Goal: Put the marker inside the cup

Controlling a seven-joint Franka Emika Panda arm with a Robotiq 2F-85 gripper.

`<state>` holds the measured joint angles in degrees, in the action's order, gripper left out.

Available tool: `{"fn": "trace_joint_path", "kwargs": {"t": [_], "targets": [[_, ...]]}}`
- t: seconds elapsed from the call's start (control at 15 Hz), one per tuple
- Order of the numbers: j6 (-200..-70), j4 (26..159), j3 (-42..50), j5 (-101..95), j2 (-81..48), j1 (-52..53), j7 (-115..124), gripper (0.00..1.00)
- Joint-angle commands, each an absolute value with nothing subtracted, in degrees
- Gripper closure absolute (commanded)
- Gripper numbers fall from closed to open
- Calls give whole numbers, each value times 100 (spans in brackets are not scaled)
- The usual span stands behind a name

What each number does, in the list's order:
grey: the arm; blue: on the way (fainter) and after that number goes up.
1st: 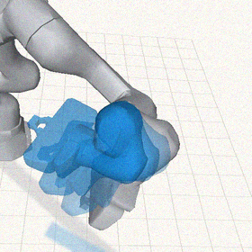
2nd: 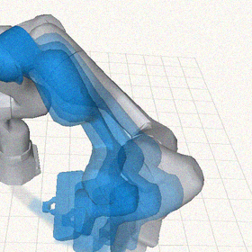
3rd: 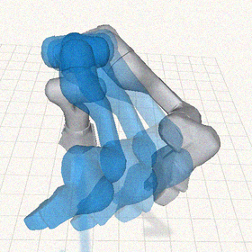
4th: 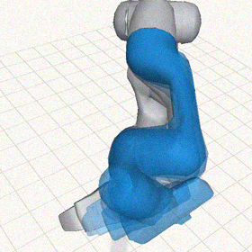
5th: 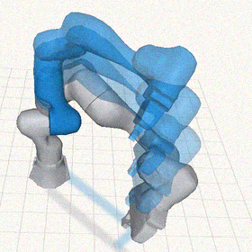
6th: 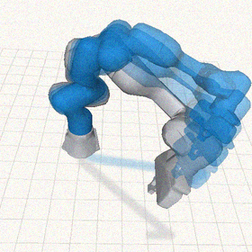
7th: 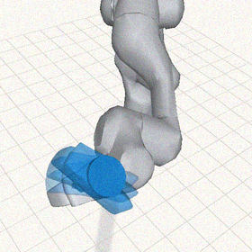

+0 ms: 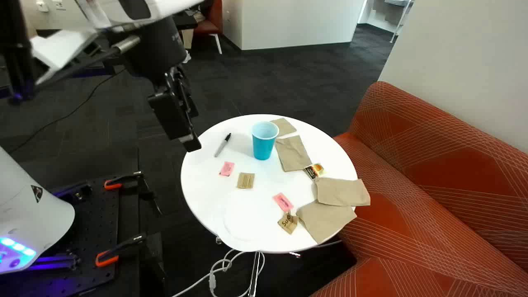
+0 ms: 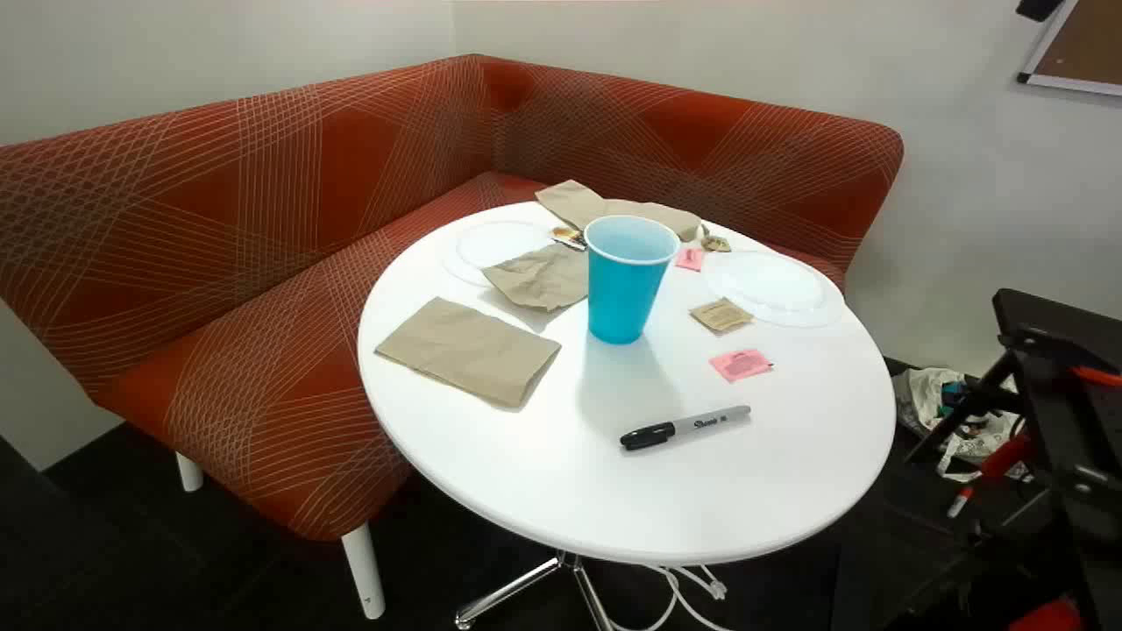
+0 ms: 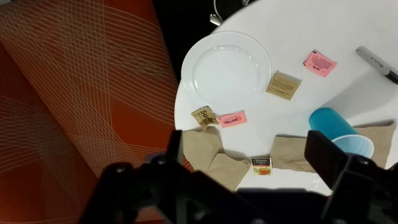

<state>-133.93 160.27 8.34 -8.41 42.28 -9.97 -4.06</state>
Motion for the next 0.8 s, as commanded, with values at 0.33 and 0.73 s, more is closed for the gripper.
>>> {"fn": "trace_joint_path", "kwargs": {"t": [0.33,0.73], "targets": [[-13373,16014,806,-811,4227,-1024,-427,0],[-13504,15978,539,-812,3827,-636,-553,0]]}}
